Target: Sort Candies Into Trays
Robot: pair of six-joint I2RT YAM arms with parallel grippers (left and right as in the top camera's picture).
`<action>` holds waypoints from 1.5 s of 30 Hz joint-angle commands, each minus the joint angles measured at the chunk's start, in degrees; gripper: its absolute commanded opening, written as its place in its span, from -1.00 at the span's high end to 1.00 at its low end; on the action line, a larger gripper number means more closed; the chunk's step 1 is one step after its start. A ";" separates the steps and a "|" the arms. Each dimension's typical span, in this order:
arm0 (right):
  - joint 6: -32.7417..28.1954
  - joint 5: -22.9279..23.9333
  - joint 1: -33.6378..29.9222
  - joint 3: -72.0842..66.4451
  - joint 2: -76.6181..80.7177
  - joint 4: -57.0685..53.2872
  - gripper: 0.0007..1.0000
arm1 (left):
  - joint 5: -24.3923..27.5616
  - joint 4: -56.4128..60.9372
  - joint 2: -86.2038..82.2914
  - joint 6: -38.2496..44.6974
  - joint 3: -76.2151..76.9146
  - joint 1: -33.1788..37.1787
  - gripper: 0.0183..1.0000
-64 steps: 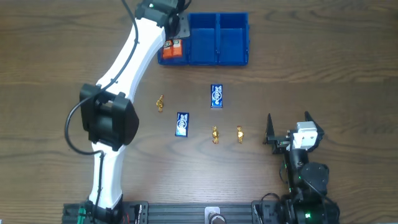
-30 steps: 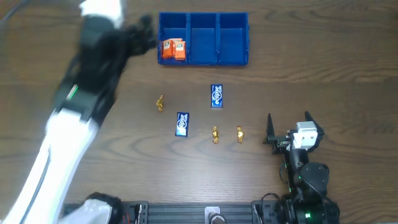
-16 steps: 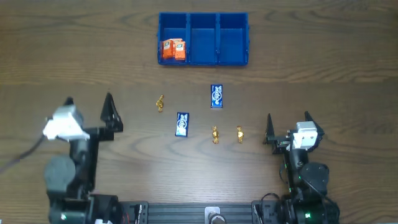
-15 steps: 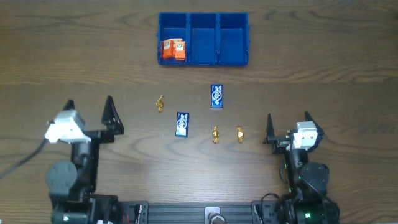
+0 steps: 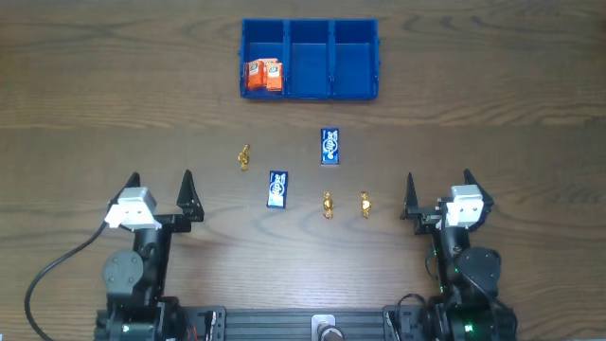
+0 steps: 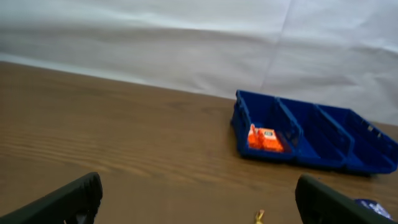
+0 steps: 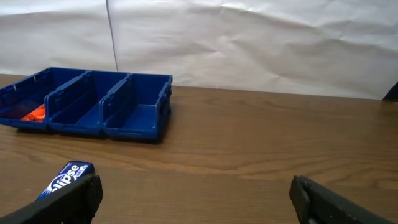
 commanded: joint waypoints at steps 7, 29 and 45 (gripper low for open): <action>-0.44 -0.11 0.28 -0.15 -0.42 -0.15 -1.00 | 0.76 -6.62 -0.52 1.25 -0.07 0.28 -1.00; -0.44 -0.11 0.28 -0.15 -0.42 -0.15 -1.00 | 0.76 -6.62 -0.48 1.25 -0.07 0.28 -1.00; 9.92 -0.44 0.37 8.59 18.84 7.52 -1.00 | 0.76 -6.62 -0.48 1.27 -0.07 0.28 -1.00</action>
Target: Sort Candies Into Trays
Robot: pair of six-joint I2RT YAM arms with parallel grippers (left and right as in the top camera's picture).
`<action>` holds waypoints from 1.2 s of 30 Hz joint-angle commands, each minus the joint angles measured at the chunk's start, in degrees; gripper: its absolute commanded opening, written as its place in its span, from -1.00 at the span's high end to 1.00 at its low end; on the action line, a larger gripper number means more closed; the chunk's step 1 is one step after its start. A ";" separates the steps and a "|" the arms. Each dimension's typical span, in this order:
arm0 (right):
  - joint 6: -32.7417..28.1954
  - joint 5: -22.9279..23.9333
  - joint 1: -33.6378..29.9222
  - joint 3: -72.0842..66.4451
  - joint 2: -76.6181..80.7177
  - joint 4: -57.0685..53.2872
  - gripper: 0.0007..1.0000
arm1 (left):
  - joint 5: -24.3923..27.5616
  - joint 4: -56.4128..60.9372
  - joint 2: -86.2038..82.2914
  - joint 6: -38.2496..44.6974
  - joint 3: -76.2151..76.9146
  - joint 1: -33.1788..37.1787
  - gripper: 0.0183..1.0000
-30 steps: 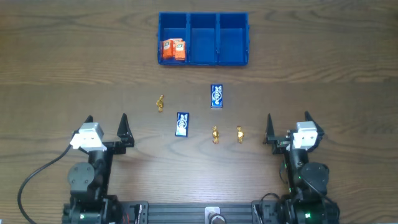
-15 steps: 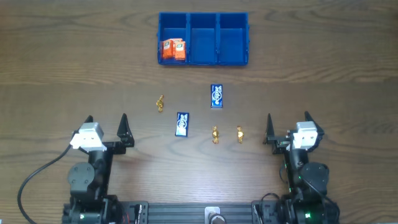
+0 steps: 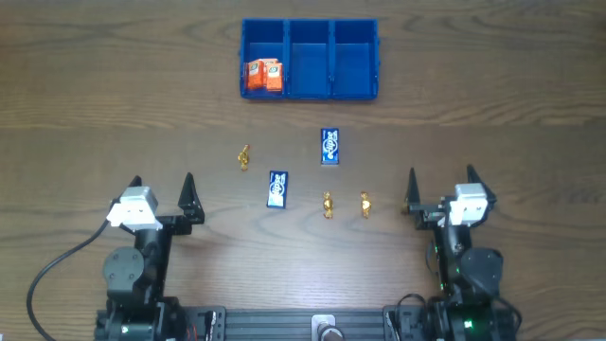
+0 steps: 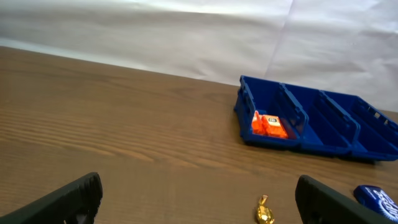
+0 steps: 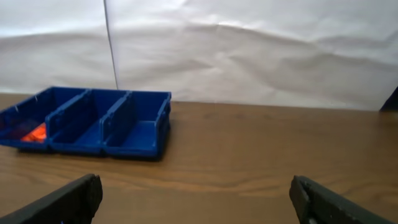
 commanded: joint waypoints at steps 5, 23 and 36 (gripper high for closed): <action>13.00 -5.49 0.81 25.42 36.57 -10.23 -1.00 | 0.76 -2.47 -0.42 1.20 -0.83 0.28 -1.00; 33.48 -1.97 31.45 83.12 97.42 -57.81 -1.00 | 0.76 -2.47 -0.42 1.20 -0.83 0.28 -1.00; 44.65 -1.95 43.85 93.04 116.24 -59.71 -1.00 | 0.76 -2.47 -0.42 1.22 -0.83 0.28 -1.00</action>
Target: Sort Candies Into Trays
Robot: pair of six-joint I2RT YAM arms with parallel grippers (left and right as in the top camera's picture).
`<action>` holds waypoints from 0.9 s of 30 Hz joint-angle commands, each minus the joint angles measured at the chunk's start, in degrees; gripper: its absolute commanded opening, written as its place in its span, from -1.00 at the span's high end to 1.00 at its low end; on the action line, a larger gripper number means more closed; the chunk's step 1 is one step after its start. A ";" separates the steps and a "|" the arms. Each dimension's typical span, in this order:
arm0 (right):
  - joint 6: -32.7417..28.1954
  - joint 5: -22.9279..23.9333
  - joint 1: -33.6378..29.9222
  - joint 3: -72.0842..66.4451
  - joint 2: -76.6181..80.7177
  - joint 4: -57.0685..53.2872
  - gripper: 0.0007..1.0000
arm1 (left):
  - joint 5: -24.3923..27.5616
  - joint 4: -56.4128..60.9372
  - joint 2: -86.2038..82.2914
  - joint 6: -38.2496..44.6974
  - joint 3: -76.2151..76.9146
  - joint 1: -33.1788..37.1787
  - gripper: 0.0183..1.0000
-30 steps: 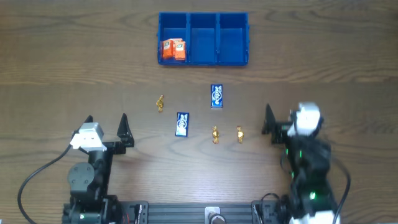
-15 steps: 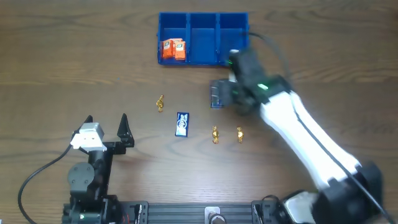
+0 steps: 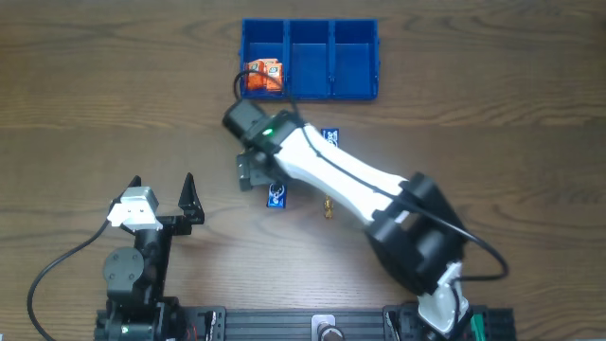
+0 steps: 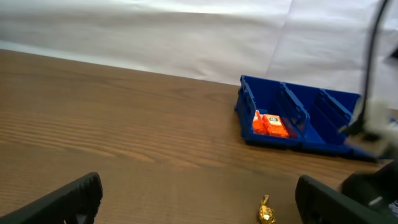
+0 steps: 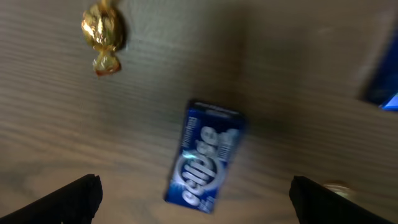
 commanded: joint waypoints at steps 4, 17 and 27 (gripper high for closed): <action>6.10 0.87 1.51 2.82 7.17 -0.22 -1.00 | 0.72 -2.43 -0.33 0.35 -0.85 0.24 -1.00; 10.21 1.51 0.66 2.82 10.16 -1.16 -0.83 | 0.72 -2.43 -0.33 0.37 -0.85 0.24 -1.00; 10.23 1.75 0.33 2.82 10.12 -1.44 0.23 | 0.72 -2.43 -0.33 0.37 -0.85 0.24 -1.00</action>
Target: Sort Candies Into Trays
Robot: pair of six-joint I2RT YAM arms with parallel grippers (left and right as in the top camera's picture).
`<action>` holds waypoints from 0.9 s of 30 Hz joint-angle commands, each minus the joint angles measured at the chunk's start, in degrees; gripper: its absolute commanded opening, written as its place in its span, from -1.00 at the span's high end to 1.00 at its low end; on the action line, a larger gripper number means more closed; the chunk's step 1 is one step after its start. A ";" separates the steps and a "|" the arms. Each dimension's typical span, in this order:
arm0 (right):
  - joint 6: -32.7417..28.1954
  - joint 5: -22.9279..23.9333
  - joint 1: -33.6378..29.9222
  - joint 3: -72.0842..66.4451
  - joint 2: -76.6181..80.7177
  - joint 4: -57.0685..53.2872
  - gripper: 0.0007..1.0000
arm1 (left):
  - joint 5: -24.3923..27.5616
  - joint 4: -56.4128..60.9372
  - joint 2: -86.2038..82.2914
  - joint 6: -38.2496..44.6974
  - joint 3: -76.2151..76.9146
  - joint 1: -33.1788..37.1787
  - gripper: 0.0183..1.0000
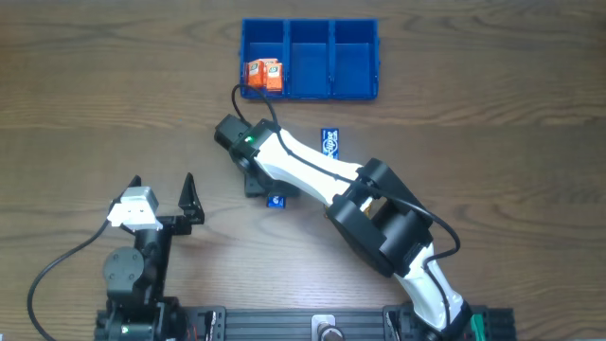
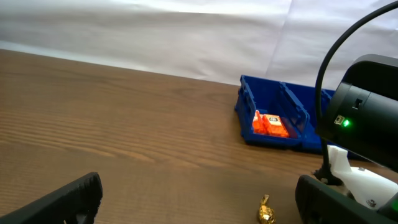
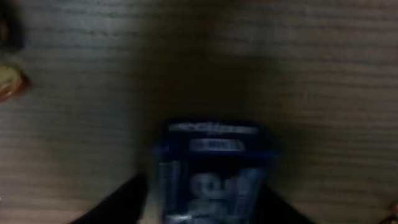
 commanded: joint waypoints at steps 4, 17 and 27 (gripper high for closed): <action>0.39 1.46 -0.79 0.66 1.18 -0.39 0.43 | 0.72 -2.43 -0.33 0.35 -0.85 0.24 -0.99; -13.42 26.93 -4.63 10.32 -19.21 0.24 0.56 | 0.72 -2.43 -0.33 0.35 -0.85 0.24 -1.00; -31.01 29.16 -15.69 22.86 -8.09 14.91 0.58 | 0.72 -2.43 -0.33 0.35 -0.85 0.24 -1.00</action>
